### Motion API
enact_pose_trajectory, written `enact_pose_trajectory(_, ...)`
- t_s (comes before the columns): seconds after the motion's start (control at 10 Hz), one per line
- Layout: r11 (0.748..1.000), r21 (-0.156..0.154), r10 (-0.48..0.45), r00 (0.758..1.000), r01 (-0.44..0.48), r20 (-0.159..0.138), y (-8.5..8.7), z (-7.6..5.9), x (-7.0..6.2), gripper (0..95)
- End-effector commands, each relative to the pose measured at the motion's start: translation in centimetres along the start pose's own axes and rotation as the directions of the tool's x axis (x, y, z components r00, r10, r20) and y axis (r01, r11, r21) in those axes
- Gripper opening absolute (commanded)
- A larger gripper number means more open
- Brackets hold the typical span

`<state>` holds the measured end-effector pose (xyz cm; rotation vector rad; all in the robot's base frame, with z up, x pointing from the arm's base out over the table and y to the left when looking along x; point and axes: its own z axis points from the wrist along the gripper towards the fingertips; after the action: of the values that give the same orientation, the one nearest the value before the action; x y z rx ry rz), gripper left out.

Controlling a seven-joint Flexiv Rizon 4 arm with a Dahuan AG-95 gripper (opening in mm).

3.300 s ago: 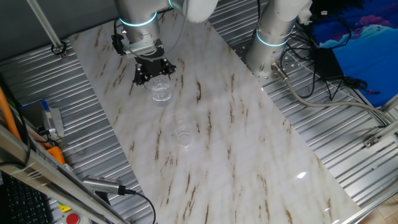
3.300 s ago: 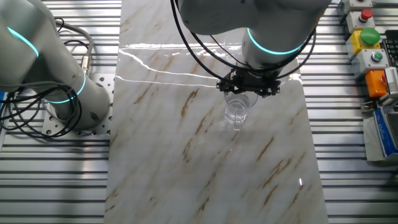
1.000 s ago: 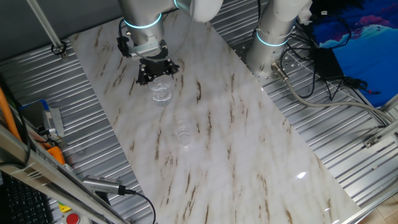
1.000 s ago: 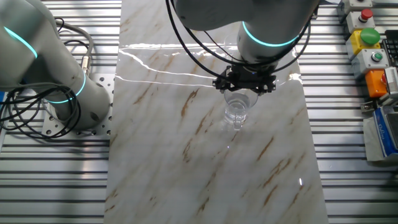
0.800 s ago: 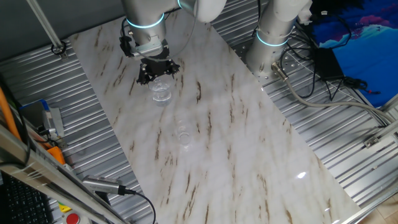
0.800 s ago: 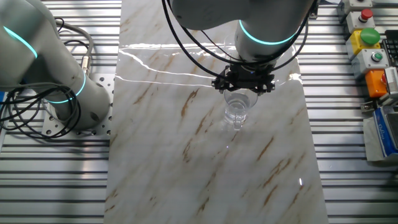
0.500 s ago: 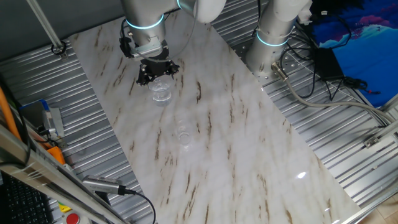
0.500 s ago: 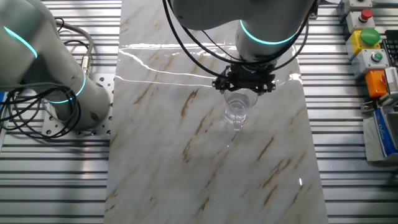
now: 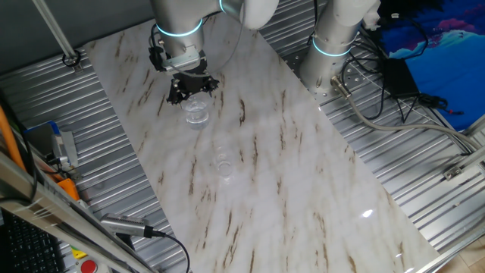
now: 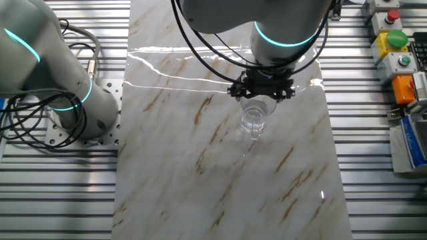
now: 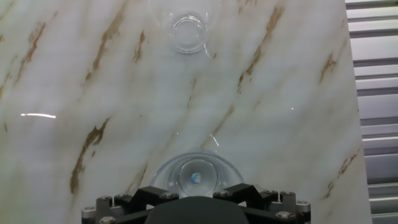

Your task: Pour the water from one cup into another empty cup

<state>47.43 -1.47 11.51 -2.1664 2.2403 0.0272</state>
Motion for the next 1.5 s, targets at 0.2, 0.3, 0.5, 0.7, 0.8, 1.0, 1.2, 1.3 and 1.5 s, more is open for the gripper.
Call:
enact_pose_trajectory(0.2, 1.000, 0.004, -0.003, 1.000, 0.003, -0.002, -0.07, 0.13, 0.03, 95.0)
enact_pose_trajectory(0.3, 1.000, 0.007, -0.005, 1.000, 0.006, -0.004, -0.08, 0.17, 0.04, 95.0)
enact_pose_trajectory(0.5, 1.000, 0.008, -0.004, 1.000, 0.004, -0.002, -0.26, 0.23, 0.11, 95.0)
enact_pose_trajectory(0.7, 1.000, 0.006, -0.008, 1.000, 0.008, 0.004, -0.49, 0.17, 0.21, 95.0)
enact_pose_trajectory(0.8, 1.000, 0.006, -0.010, 1.000, 0.010, 0.005, -0.66, 0.14, 0.27, 95.0)
enact_pose_trajectory(1.0, 1.000, 0.004, -0.011, 1.000, 0.011, 0.007, -0.78, 0.12, 0.38, 95.0)
enact_pose_trajectory(1.2, 1.000, 0.006, -0.011, 1.000, 0.011, 0.008, -0.72, 0.08, 0.43, 95.0)
enact_pose_trajectory(1.3, 1.000, 0.007, -0.013, 1.000, 0.013, 0.008, -0.71, 0.08, 0.43, 95.0)
enact_pose_trajectory(1.5, 1.000, 0.009, -0.014, 1.000, 0.014, 0.007, -0.67, 0.11, 0.41, 95.0)
